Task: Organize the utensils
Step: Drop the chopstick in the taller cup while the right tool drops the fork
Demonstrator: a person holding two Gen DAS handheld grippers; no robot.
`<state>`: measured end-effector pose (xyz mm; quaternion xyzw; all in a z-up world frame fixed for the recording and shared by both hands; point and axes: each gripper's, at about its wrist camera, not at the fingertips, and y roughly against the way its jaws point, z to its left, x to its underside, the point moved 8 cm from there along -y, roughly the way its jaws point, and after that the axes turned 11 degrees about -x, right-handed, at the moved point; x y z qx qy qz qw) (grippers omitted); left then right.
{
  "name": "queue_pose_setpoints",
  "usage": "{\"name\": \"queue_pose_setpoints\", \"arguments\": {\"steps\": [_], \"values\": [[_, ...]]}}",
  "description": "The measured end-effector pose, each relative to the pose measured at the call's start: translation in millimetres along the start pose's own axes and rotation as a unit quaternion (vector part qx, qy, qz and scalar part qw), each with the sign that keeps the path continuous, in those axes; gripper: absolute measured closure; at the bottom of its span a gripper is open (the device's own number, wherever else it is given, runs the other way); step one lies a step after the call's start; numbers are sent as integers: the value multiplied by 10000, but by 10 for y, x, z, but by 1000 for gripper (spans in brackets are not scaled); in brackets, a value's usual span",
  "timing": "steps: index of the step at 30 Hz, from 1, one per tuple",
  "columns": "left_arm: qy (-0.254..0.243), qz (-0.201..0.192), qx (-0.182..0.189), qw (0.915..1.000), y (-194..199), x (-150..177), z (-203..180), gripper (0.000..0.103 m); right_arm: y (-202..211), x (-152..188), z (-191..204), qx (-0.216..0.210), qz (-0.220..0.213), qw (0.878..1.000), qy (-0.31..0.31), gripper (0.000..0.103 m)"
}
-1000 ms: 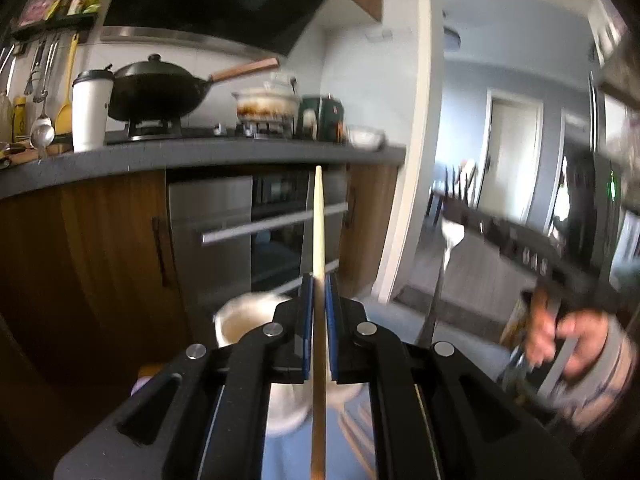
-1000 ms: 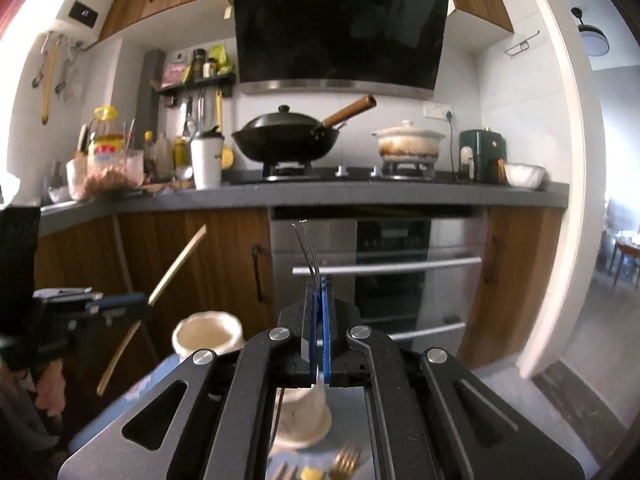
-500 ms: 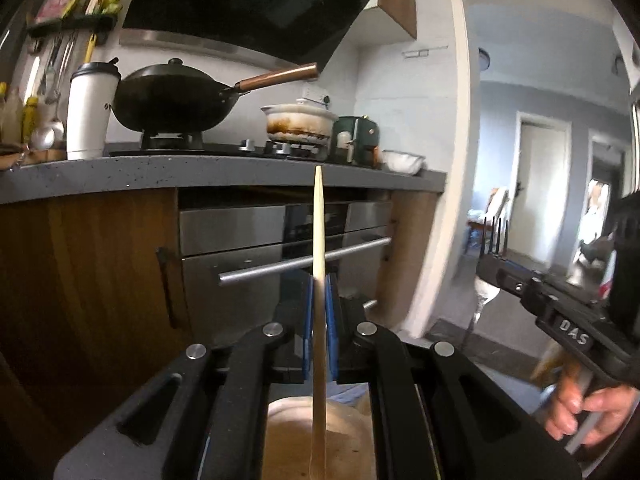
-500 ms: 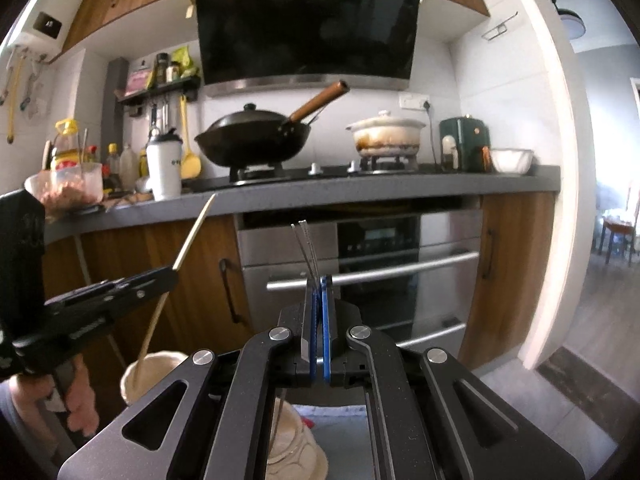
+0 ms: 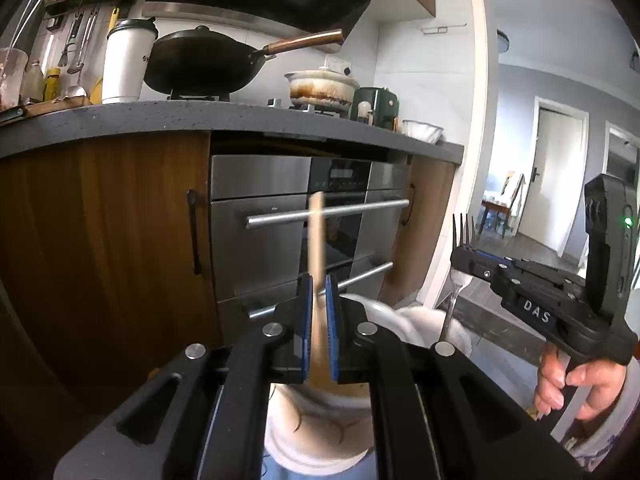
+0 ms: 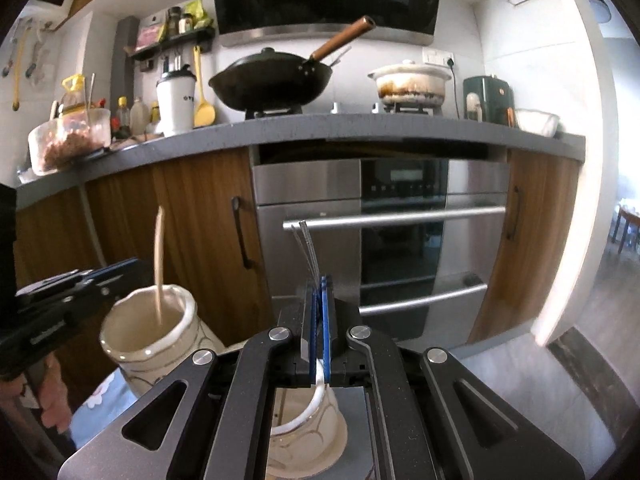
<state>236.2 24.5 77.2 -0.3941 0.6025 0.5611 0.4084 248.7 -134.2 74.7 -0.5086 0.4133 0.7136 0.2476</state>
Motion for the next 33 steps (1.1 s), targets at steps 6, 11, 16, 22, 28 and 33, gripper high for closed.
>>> {"name": "queue_pose_setpoints", "arguments": {"steps": [6,11,16,22,28,33], "values": [[34,-74,-189,9998,143,8,113,41,-39,61,-49,-3,115,9998,-144,99],[-65,-114,-314,9994,260,6,148,14,-14,52,-60,-70,154,9995,-266,84],[-170,-84,-382,9991,369,36,135,5,176,-13,-13,-105,-31,9997,-217,56],[-255,-24,-543,9982,463,91,151,5,516,1,-37,-12,-261,9994,-214,20],[-356,-33,-405,9985,596,172,131,5,781,113,-149,86,-280,9990,-325,6],[-317,66,-1,9995,722,290,16,5,880,297,-247,202,2,9992,-356,5]]}}
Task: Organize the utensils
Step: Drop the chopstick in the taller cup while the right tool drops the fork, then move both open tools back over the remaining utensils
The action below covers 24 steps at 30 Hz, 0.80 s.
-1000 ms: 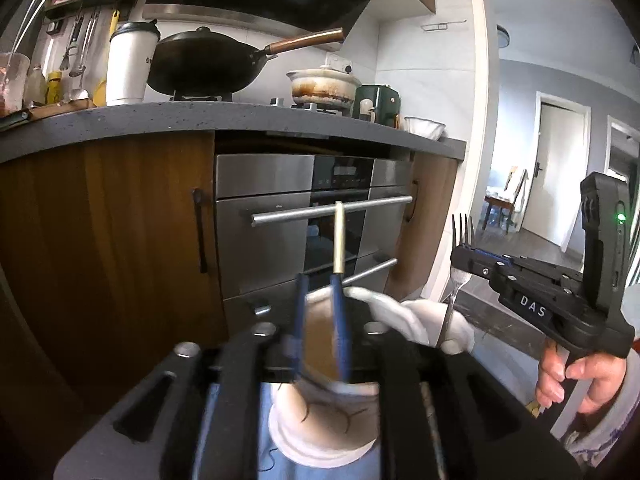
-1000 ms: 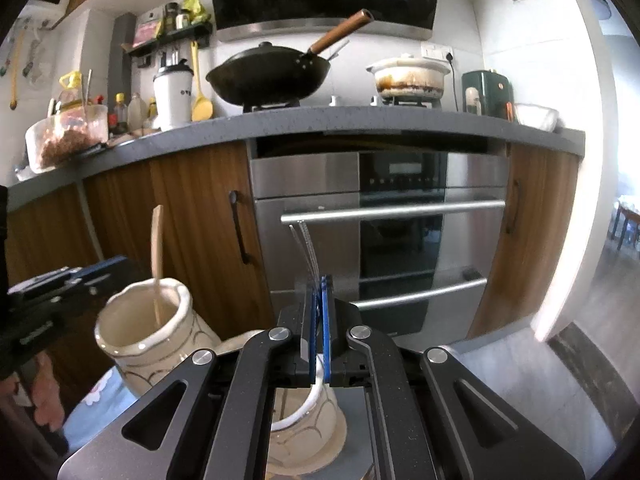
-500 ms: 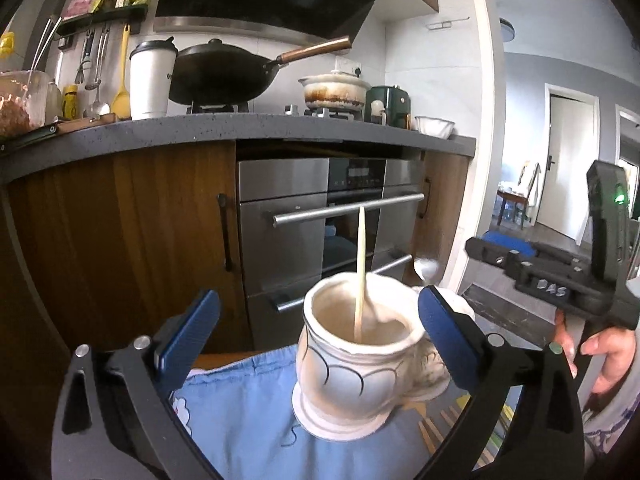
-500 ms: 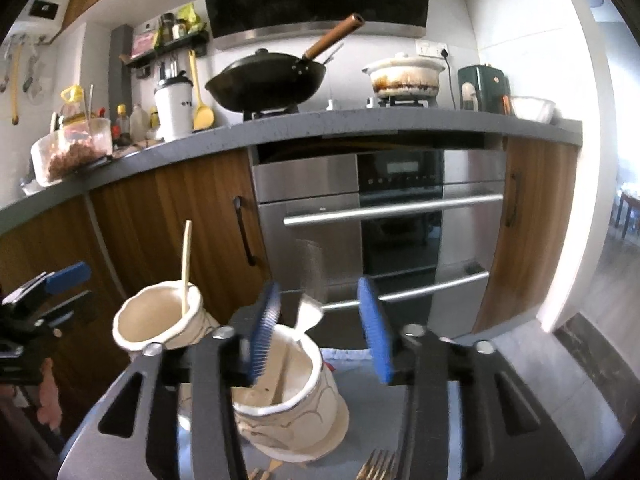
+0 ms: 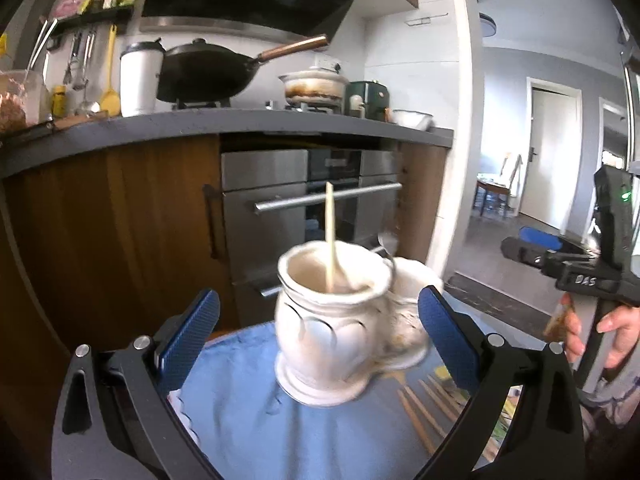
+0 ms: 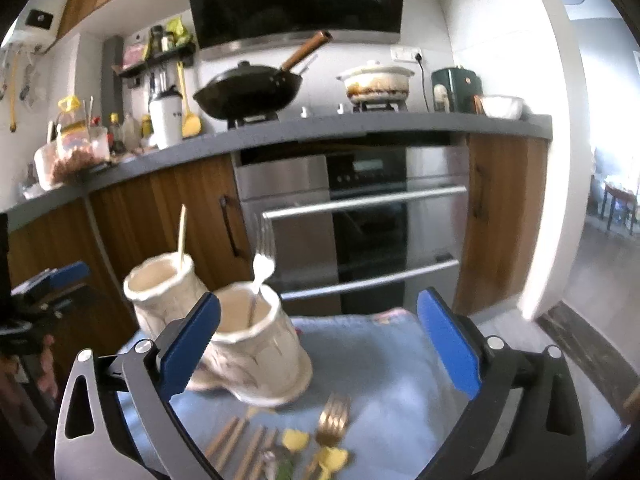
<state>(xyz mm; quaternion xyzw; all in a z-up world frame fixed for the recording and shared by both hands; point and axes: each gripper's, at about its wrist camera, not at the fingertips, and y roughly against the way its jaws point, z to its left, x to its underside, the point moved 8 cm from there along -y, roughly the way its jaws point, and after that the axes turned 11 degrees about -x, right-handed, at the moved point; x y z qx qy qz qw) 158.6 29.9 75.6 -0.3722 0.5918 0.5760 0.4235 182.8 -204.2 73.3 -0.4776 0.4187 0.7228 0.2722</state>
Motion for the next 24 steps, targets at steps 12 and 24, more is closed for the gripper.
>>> {"name": "queue_pose_setpoints", "arguments": {"steps": [12,24], "values": [[-715,911,-9,9933,-34,720,-527,5,120,615,-172,259,801,9964,95,5],[-811,1793,19,9805,-179,1290,-737,5,37,1226,-258,331,1717,9846,-16,5]]}}
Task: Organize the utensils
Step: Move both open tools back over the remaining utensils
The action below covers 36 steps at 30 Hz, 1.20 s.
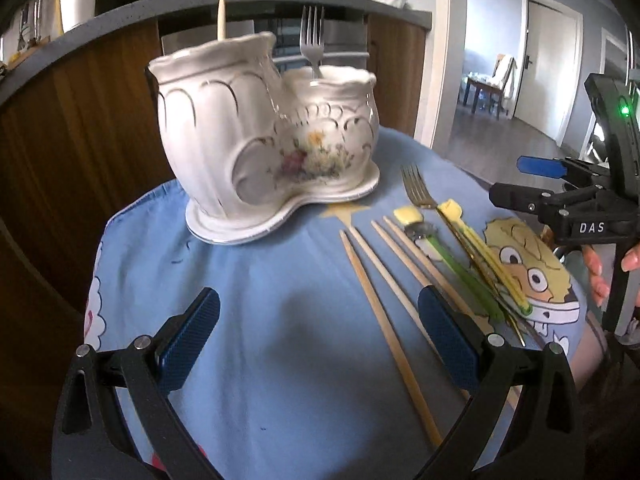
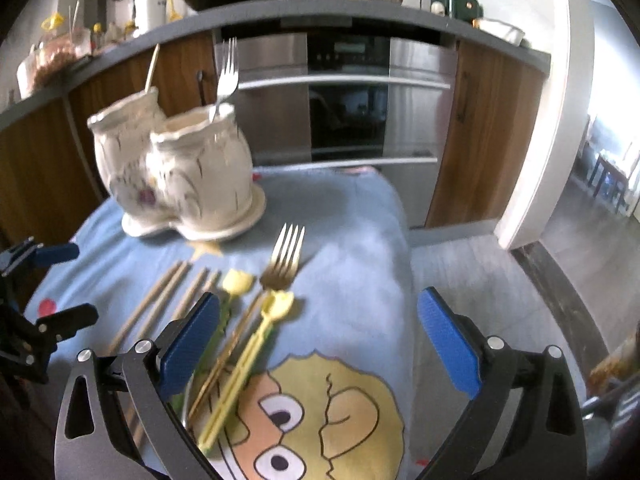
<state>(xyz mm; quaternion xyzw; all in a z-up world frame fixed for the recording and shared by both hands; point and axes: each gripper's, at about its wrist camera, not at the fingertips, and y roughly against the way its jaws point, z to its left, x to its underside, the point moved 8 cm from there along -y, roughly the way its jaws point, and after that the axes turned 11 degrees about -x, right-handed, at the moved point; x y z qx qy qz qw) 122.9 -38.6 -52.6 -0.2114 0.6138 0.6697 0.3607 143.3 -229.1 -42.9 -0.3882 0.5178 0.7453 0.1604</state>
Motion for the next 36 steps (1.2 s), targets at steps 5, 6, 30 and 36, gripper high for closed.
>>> {"name": "queue_pose_setpoints", "arguments": {"steps": [5,6,30,36], "values": [[24,198,-116,9997,-80,51,4,5,-75,97,12,64,265,9996,-100,5],[21,239,-131,9996,-91,61,4,5,-89,116,15,83,324,9994,-105,5],[-491,684,373,9957,-145,264,-363,61,-241,363,373,-518,1197,9914,-66,71],[-489,807,336,9950,-192,233,-320,71,-255,330,336,-412,1281,9909,-9,74]]}}
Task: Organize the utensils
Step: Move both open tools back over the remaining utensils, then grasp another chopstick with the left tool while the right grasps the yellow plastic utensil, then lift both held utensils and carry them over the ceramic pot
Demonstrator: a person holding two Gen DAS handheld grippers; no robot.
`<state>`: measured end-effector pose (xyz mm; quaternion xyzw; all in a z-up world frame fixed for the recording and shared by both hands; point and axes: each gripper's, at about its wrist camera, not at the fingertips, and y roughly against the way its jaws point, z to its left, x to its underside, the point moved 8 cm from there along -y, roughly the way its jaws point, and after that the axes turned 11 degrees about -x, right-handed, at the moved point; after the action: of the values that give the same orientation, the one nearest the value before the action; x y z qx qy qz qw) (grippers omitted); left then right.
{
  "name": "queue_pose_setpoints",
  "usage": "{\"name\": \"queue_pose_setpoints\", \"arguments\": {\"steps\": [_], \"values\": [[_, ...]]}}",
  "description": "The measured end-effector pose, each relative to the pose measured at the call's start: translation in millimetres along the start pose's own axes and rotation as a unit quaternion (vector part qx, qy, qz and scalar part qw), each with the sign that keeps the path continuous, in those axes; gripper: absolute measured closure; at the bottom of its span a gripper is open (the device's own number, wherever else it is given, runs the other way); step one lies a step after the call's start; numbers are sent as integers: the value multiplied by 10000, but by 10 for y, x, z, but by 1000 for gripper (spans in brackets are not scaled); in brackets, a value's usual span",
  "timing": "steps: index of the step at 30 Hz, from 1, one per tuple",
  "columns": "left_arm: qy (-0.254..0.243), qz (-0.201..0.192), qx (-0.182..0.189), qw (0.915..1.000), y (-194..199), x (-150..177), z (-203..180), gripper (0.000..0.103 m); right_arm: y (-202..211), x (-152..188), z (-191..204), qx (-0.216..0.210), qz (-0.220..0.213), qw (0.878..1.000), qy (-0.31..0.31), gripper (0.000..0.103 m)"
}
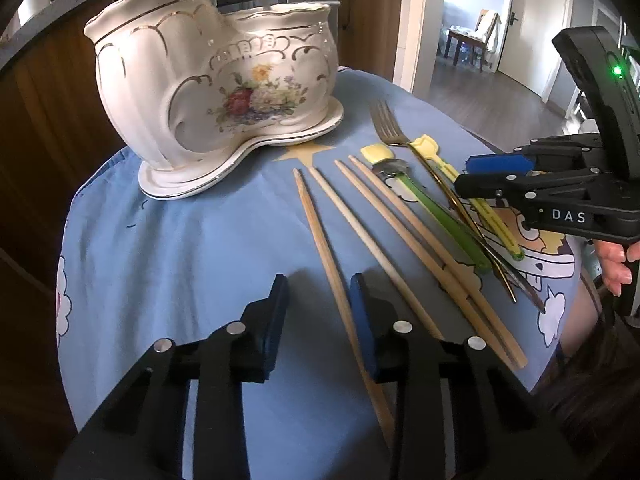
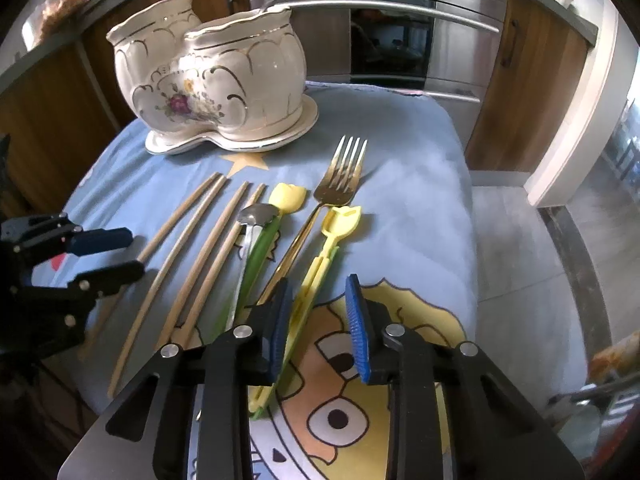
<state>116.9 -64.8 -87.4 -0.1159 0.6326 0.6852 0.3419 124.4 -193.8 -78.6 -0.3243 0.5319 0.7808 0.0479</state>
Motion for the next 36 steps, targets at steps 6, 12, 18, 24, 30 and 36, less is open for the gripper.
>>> {"name": "queue_pose_setpoints", "arguments": {"steps": [6,12,18,24,30,36], "values": [[-16,70,-53,10000,-53,-59,28,75,-89,-97,-77,271,74,9996,49,74],[-87,154,-138,9997,-105,-85,102,77,-88,-97,-168,332,104,9994,27,76],[95,163,-21,9998,-138,-126,203,97,-81,-91,-163,151,11,9999,-14,92],[169,104,42,9998,-82,-124,298,97,46,-106,-194,170,-183,9997,-61,93],[174,-308,78,9993,238,-149,401,97,312,-240,-153,-27,-754,9971,-67,93],[302,-1030,111,9942,650,-296,518,97,582,-479,73,-311,-1403,9894,188,93]]}}
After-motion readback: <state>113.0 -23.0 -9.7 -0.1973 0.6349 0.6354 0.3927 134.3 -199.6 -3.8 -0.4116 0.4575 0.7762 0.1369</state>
